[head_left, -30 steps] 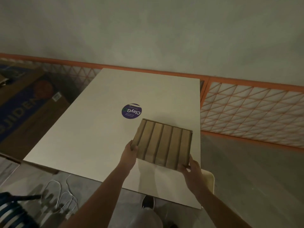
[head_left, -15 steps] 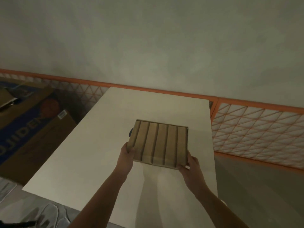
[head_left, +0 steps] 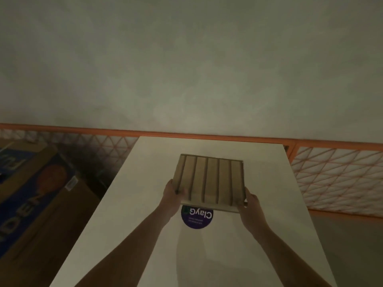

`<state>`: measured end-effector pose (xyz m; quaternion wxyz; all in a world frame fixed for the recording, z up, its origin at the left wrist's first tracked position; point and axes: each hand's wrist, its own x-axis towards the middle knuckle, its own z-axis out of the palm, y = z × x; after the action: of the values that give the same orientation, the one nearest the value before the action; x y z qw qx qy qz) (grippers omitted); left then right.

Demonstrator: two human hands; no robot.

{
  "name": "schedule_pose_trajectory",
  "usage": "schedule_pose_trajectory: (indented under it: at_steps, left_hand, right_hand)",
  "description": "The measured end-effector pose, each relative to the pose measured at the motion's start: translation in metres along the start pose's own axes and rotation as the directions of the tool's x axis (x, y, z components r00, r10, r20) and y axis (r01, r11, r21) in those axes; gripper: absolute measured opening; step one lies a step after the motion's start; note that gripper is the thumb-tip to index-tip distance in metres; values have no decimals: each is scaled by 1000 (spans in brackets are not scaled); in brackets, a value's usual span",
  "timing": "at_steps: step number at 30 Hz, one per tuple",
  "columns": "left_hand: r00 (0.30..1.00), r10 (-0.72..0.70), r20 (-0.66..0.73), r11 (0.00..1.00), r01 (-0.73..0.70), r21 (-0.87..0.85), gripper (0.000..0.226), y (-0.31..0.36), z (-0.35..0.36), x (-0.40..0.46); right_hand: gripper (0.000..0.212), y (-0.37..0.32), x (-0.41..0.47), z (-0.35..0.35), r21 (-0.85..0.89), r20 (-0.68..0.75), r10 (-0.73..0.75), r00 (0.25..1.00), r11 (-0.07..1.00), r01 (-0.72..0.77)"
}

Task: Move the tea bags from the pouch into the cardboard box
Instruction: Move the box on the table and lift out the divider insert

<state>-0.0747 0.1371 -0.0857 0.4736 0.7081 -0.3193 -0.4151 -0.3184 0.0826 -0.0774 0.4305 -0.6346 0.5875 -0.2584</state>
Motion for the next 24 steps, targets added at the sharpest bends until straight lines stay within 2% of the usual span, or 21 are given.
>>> schedule_pose_trajectory:
  at_steps: [4, 8, 10, 11, 14, 17, 20, 24]
  left_hand:
    - [999, 3, 45, 1000, -4, 25, 40, -4, -4, 36]
    - [998, 10, 56, 1000, -11, 7, 41, -8, -3, 61]
    - [999, 7, 53, 1000, -8, 21, 31, -16, -2, 71]
    - [999, 10, 51, 1000, -10, 2, 33, -20, -1, 75]
    - [998, 18, 64, 994, -24, 104, 79, -19, 3, 80]
    - [996, 65, 61, 988, -73, 135, 106, -18, 8, 90]
    - [984, 162, 67, 971, -171, 169, 109, -15, 11, 110]
    - [980, 187, 66, 948, -198, 251, 108, 1, 17, 139]
  right_hand:
    - [51, 0, 30, 17, -22, -24, 46, 999, 999, -47]
    - [53, 1, 47, 30, -22, -63, 72, 995, 997, -74]
    - [58, 1, 53, 36, -11, -90, 72, 993, 997, -74]
    - [62, 1, 56, 39, 6, -98, 72, 993, 997, -72]
    - [64, 0, 68, 47, 41, -109, 45, 993, 998, -41]
    - [61, -2, 82, 54, 21, -110, -6, 994, 1000, 9]
    - [66, -7, 104, 59, 79, -120, 12, 993, 997, -3]
    - [65, -14, 137, 61, 103, -170, 49, 984, 994, -32]
